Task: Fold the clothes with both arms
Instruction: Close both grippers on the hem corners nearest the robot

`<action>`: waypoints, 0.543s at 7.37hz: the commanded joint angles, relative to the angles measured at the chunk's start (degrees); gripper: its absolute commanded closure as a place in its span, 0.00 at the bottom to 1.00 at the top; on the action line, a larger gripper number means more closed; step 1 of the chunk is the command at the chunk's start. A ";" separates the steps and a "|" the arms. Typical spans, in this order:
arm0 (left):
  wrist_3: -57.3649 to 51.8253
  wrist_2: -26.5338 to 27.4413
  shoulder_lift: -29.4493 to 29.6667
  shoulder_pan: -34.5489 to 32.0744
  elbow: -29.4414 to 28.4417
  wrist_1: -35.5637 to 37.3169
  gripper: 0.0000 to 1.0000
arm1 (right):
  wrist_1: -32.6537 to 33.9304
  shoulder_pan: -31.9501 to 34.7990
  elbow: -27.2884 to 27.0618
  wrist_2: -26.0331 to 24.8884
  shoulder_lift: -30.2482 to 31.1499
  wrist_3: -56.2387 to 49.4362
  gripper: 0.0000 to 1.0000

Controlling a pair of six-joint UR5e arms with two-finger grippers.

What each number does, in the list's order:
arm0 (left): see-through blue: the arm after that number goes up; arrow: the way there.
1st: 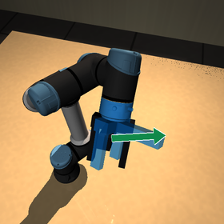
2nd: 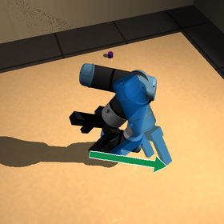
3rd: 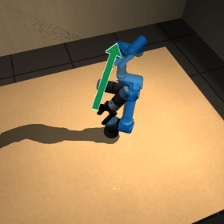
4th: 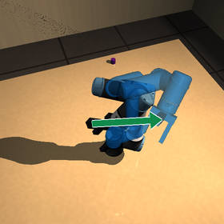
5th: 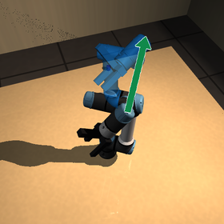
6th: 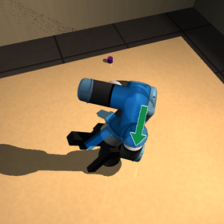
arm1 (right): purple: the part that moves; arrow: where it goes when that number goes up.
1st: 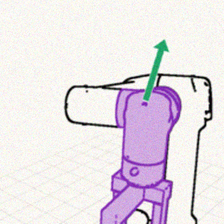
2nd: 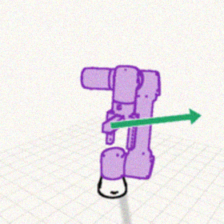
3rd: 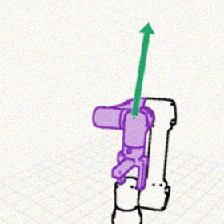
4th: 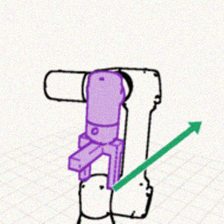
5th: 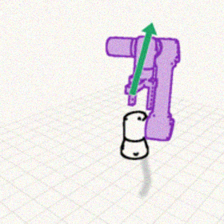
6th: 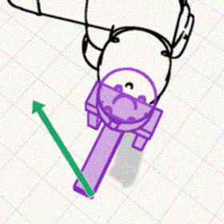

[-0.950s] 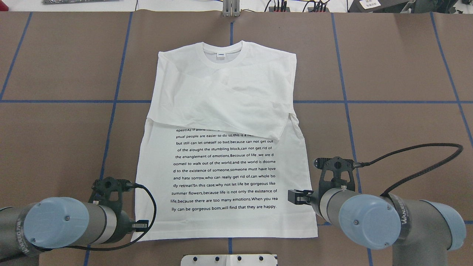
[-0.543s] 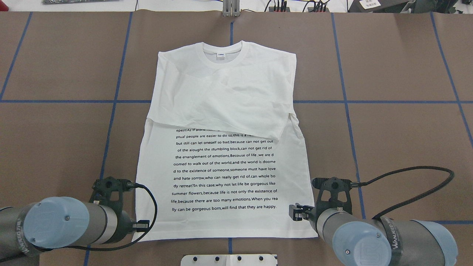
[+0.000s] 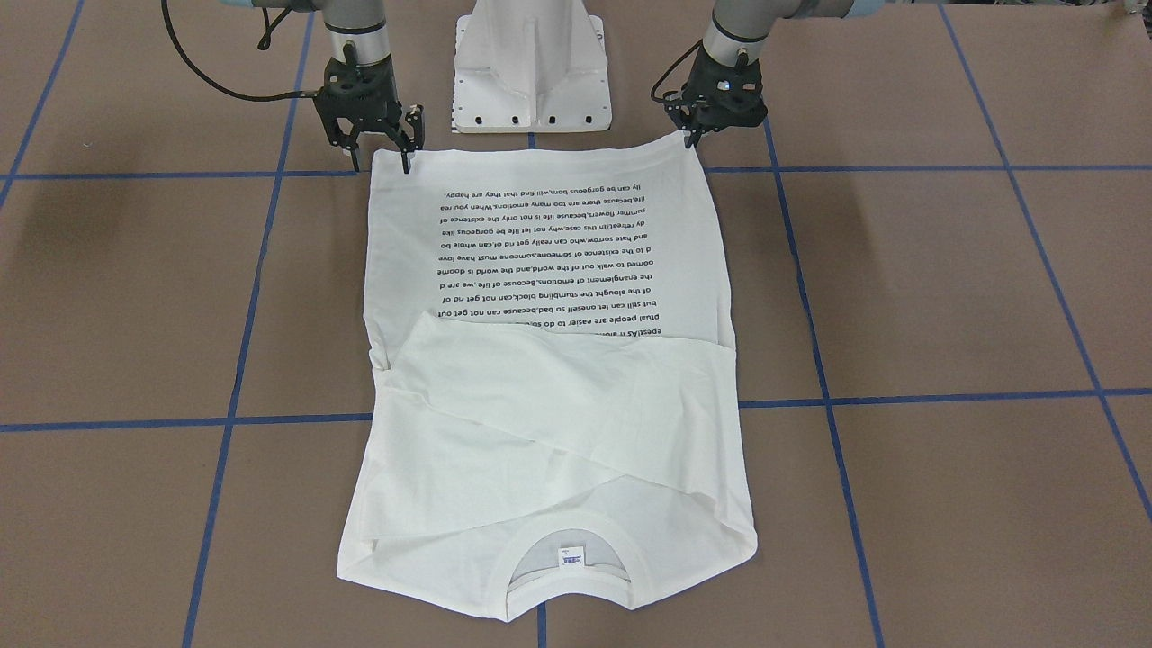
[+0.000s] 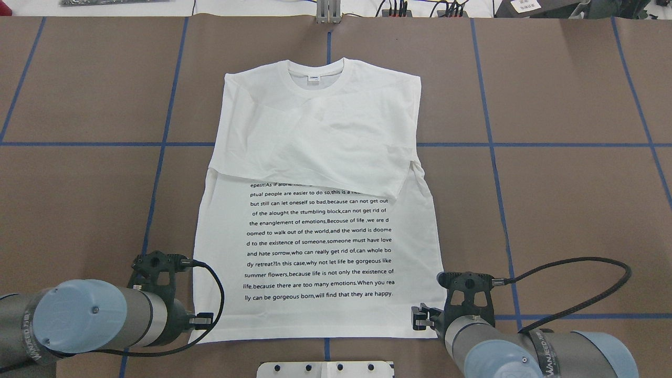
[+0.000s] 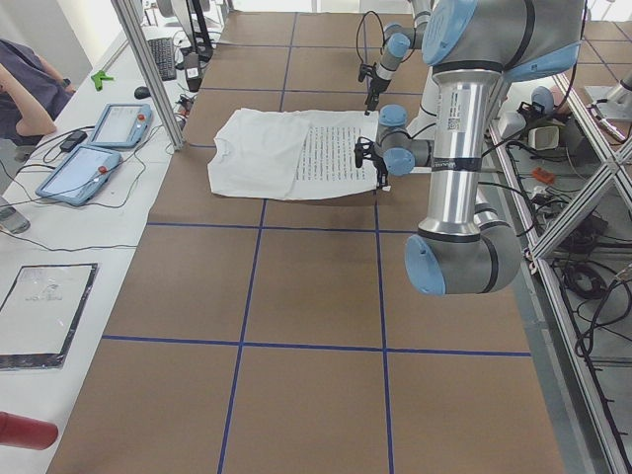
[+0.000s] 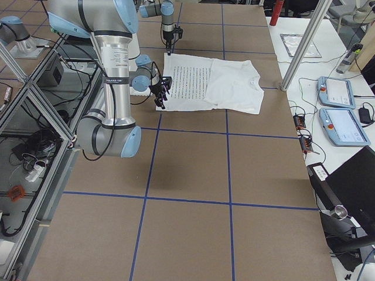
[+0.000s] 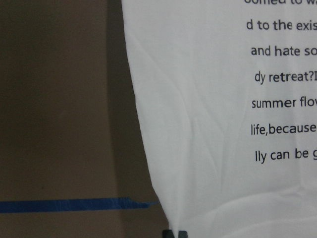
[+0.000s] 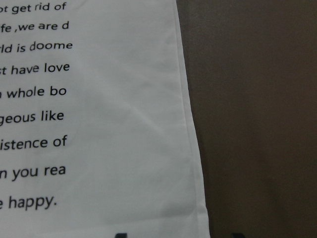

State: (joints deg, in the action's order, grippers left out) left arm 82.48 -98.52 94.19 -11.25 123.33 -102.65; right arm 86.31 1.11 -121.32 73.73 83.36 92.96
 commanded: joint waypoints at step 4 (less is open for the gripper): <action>0.05 -0.09 0.12 0.00 0.07 -0.09 1.00 | 0.00 -1.54 0.65 -0.78 0.05 0.74 0.38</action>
State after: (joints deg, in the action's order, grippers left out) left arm 82.53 -98.55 94.29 -11.25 123.35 -102.74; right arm 86.31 -0.30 -120.77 72.92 83.40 93.68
